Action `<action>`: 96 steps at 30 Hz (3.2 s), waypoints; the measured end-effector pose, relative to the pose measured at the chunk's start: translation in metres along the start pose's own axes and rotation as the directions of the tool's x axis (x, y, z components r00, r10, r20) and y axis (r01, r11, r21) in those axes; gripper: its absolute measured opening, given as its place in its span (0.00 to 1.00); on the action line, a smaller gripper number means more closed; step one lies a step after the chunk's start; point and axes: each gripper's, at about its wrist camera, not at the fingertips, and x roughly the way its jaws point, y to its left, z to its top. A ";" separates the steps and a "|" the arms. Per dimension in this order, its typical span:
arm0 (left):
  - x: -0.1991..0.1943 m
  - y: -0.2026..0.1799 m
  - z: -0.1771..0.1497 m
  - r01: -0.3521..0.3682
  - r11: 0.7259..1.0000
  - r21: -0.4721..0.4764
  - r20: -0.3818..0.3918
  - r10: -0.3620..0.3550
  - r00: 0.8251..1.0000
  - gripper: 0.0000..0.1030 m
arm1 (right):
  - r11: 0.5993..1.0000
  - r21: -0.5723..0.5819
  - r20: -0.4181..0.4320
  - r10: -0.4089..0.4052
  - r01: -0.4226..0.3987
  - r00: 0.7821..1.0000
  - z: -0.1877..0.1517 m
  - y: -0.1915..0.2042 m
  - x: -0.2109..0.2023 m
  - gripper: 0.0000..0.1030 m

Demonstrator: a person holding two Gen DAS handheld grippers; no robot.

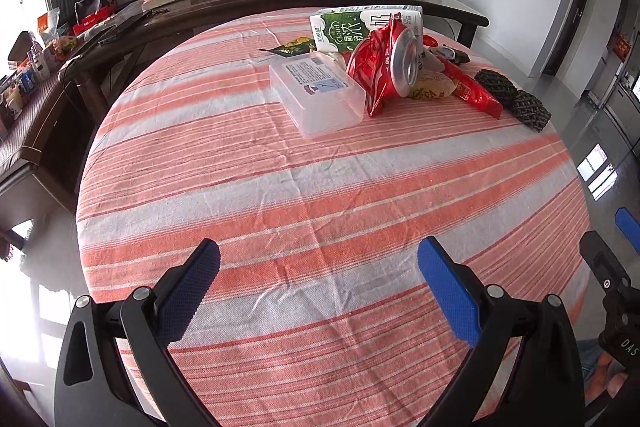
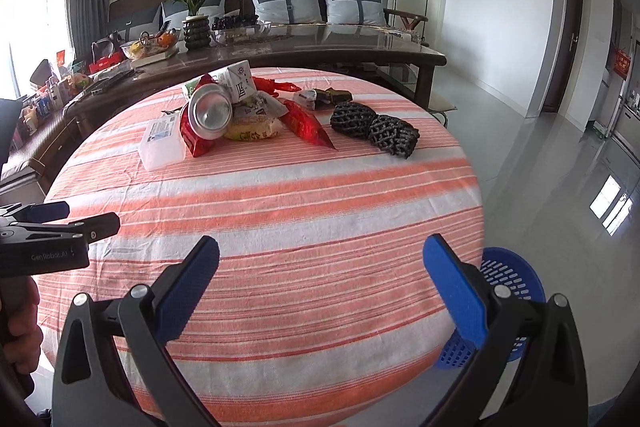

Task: Collect trash
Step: 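Move both tools toward the trash pile on the table, then grasp the clear plastic box with left tool while right tool grasps black mesh nets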

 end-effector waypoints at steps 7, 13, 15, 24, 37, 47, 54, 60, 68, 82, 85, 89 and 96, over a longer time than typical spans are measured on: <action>0.028 -0.003 0.023 -0.007 1.000 -0.006 -0.016 0.007 1.000 0.95 | 0.996 -0.081 -0.076 0.039 -0.045 0.996 0.004 0.018 0.038 0.96; 0.050 -0.009 0.053 -0.023 1.000 -0.005 0.000 0.023 1.000 0.95 | 0.991 -0.123 -0.115 0.047 -0.062 0.992 0.012 0.027 0.066 0.96; 0.058 -0.012 0.065 -0.035 0.999 -0.009 0.012 0.035 0.999 0.95 | 0.991 -0.114 -0.129 0.056 -0.071 0.990 0.009 0.026 0.071 0.96; 0.086 -0.012 0.092 -0.116 0.993 0.018 0.034 0.115 0.993 0.95 | 0.991 -0.090 -0.162 0.081 -0.096 0.983 0.004 0.022 0.079 0.96; 0.084 0.000 0.090 -0.008 0.999 0.047 0.049 0.006 0.999 0.66 | 0.992 -0.092 -0.159 0.067 -0.082 0.985 0.005 0.023 0.079 0.96; 0.036 0.011 0.032 0.099 0.991 0.094 -0.002 -0.099 0.995 0.66 | 0.993 -0.074 -0.162 0.076 -0.088 0.984 0.005 0.021 0.079 0.96; 0.031 0.005 0.016 0.087 0.989 0.123 -0.002 -0.088 0.996 0.79 | 0.989 0.006 -0.173 0.147 -0.148 0.974 0.006 0.009 0.082 0.96; 0.041 0.010 0.013 0.073 0.990 0.123 -0.025 -0.070 0.997 0.88 | 0.995 -0.035 -0.093 0.091 -0.095 0.991 0.037 -0.047 0.088 0.96; 0.042 0.007 0.012 0.055 0.989 0.138 -0.029 -0.051 0.998 0.91 | 0.939 -0.316 -0.234 0.064 -0.138 0.970 0.102 -0.097 0.164 0.96; 0.032 0.037 0.001 0.028 0.992 0.122 -0.051 -0.022 0.998 0.93 | 0.928 -0.270 -0.407 0.130 -0.255 0.904 0.103 -0.068 0.158 0.47; 0.025 0.051 -0.005 0.015 0.994 0.111 -0.057 -0.009 0.998 0.93 | 0.944 -0.169 -0.462 0.180 -0.285 0.869 0.091 -0.065 0.133 0.47; 0.011 0.055 -0.007 0.078 0.991 0.108 -0.062 -0.071 0.996 0.93 | 0.937 -0.081 -0.499 0.257 -0.339 0.828 0.077 -0.056 0.104 0.64; 0.011 0.026 0.027 0.142 0.980 0.137 -0.059 -0.135 0.989 0.93 | 0.941 -0.073 -0.493 0.255 -0.332 0.832 0.097 -0.052 0.096 0.71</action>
